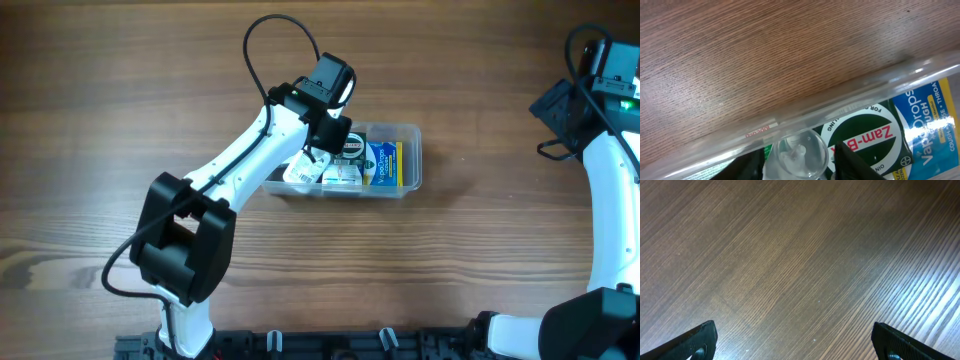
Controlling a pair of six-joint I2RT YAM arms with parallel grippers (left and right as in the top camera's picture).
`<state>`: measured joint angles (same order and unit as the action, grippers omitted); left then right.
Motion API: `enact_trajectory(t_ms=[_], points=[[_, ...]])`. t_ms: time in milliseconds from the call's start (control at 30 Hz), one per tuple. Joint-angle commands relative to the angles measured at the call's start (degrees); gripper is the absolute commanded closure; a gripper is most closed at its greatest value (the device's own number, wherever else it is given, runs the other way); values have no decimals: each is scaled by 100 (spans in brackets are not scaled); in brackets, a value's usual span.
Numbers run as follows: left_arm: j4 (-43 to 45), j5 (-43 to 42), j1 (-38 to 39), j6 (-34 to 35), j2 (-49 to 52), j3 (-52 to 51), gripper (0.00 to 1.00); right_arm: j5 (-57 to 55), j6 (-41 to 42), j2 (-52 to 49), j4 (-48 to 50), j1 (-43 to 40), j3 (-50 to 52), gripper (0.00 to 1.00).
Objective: Pack container
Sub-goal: 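Lower the Calamol bottle into the container's left side, then push the bottle down into the container with the left gripper and release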
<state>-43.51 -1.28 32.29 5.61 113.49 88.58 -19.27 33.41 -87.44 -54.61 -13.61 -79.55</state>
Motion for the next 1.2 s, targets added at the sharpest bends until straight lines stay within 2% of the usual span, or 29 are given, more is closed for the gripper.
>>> enact_trajectory(t_ms=[0,167,267,333,367,400,533,933,1167], points=[[50,-63,22,-72,66,42,59,55,111,-44,15,4,-22,0],[98,-63,22,-92,76,42,53,55,111,-44,15,4,-22,0],[122,-63,22,-92,85,42,55,52,111,-44,15,4,-22,0],[122,-63,22,-92,101,42,66,55,111,-44,15,4,-22,0],[120,-61,22,-92,101,42,78,52,111,-44,15,4,-22,0],[120,-55,22,-92,101,42,84,52,111,-44,15,4,-22,0],[17,275,22,-90,94,42,94,52,111,-44,15,4,-22,0],[-636,350,24,-83,-874,42,96,52,111,-44,15,4,-22,0],[-1554,350,79,-68,-1156,42,96,52,111,-44,15,4,-22,0]])
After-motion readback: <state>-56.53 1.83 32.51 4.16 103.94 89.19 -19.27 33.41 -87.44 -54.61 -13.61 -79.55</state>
